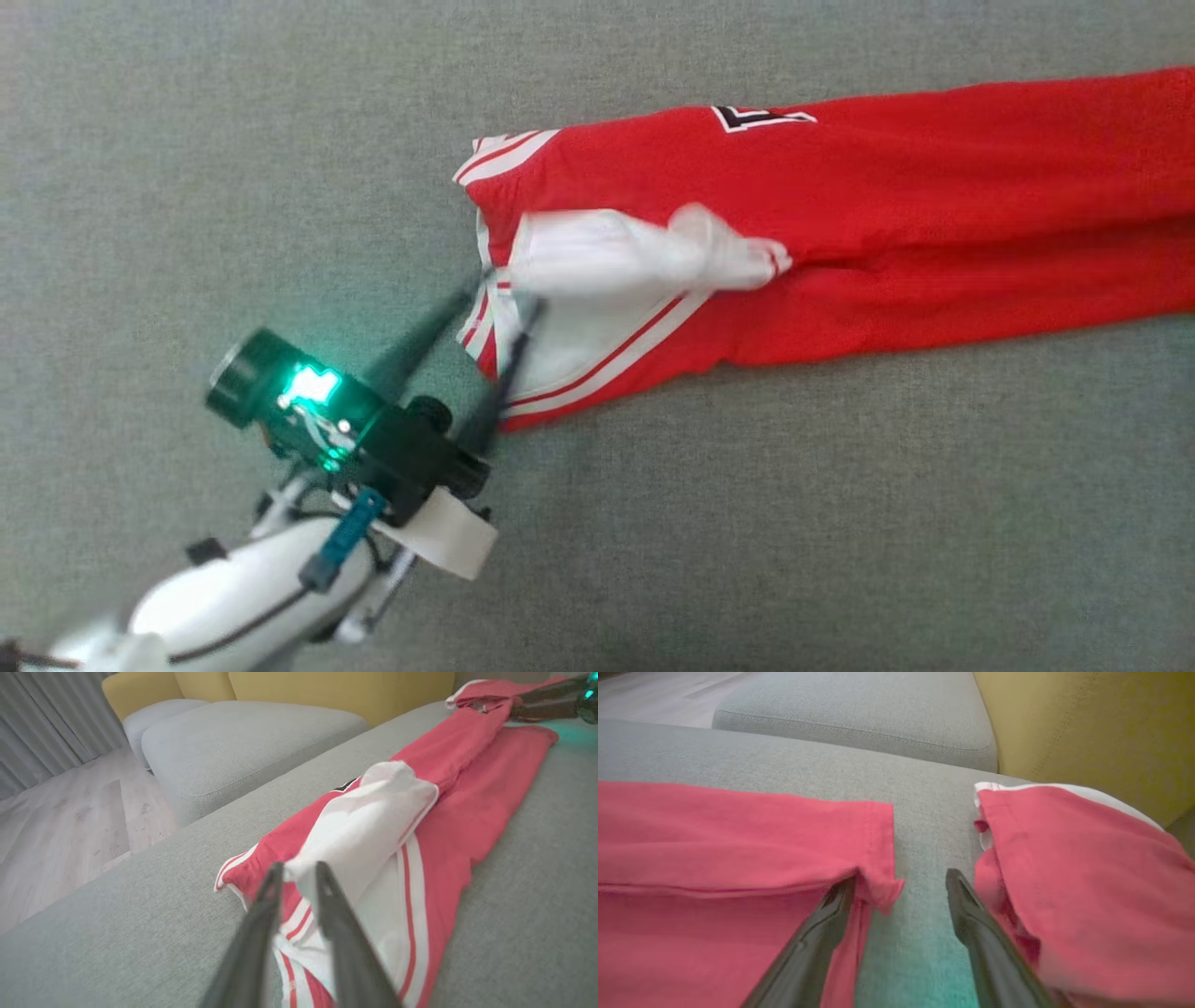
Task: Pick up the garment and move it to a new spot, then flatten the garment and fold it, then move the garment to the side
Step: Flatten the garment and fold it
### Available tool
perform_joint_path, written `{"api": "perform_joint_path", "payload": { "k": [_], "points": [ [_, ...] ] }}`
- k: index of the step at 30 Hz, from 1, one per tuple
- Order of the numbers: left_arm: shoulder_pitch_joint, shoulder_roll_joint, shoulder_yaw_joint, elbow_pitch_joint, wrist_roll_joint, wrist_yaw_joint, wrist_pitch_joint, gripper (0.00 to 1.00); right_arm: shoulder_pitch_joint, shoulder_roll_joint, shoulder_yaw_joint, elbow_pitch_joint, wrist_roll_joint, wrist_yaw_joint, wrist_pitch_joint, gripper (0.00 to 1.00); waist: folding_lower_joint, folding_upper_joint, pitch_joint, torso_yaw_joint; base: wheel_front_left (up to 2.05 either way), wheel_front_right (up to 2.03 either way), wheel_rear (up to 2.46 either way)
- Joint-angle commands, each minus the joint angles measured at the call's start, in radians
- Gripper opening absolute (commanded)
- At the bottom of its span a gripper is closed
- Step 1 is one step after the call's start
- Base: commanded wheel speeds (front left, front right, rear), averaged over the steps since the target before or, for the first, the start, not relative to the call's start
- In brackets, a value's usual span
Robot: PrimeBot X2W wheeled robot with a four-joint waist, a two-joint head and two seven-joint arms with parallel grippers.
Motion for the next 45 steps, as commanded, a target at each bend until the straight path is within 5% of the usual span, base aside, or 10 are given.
{"api": "perform_joint_path", "payload": {
  "k": [1,6,13,27,28,31,32,45],
  "points": [
    [0.026,-0.004,0.056,0.004,-0.014,0.036,-0.045,1.00,0.085,-0.021,-0.041,-0.021,-0.035,-0.001,-0.013,1.00,-0.0001,0.0000,-0.017,0.000,0.00,0.00,0.00],
    [0.150,-0.114,0.151,0.085,-0.055,0.139,-0.174,1.00,0.227,0.109,-0.234,-0.090,-0.093,-0.001,-0.013,1.00,-0.0001,0.0000,-0.082,0.010,0.00,0.00,0.00],
    [0.305,-0.255,0.340,0.088,0.084,0.168,-0.185,1.00,0.291,0.240,-0.357,-0.162,-0.112,-0.001,0.014,1.00,-0.0001,0.0000,-0.139,0.049,0.00,0.00,0.00],
    [0.570,-0.446,0.587,0.112,0.316,-0.023,-0.186,1.00,0.165,0.321,-0.519,0.084,-0.180,-0.001,0.218,1.00,-0.0001,0.0000,-0.209,0.180,0.00,0.00,0.00],
    [0.579,-0.456,0.600,0.114,0.325,-0.034,-0.186,1.00,0.166,0.323,-0.507,0.099,-0.174,-0.001,0.237,0.91,-0.0001,0.0000,-0.211,0.185,0.00,0.00,0.00],
    [0.605,-0.479,0.639,0.118,0.349,-0.064,-0.186,1.00,0.170,0.328,-0.474,0.116,-0.135,-0.001,0.276,0.07,-0.0001,0.0000,-0.216,0.191,0.00,0.00,0.00],
    [0.613,-0.485,0.651,0.118,0.356,-0.073,-0.186,1.00,0.173,0.329,-0.466,0.115,-0.118,-0.001,0.287,0.00,-0.0001,0.0000,-0.217,0.191,0.00,0.00,0.00],
    [0.673,-0.544,0.771,0.129,0.431,-0.173,-0.186,1.00,0.192,0.243,-0.527,0.086,-0.118,-0.001,0.192,0.00,-0.0001,0.0000,-0.241,0.134,0.00,0.00,0.00]
  ]
}}
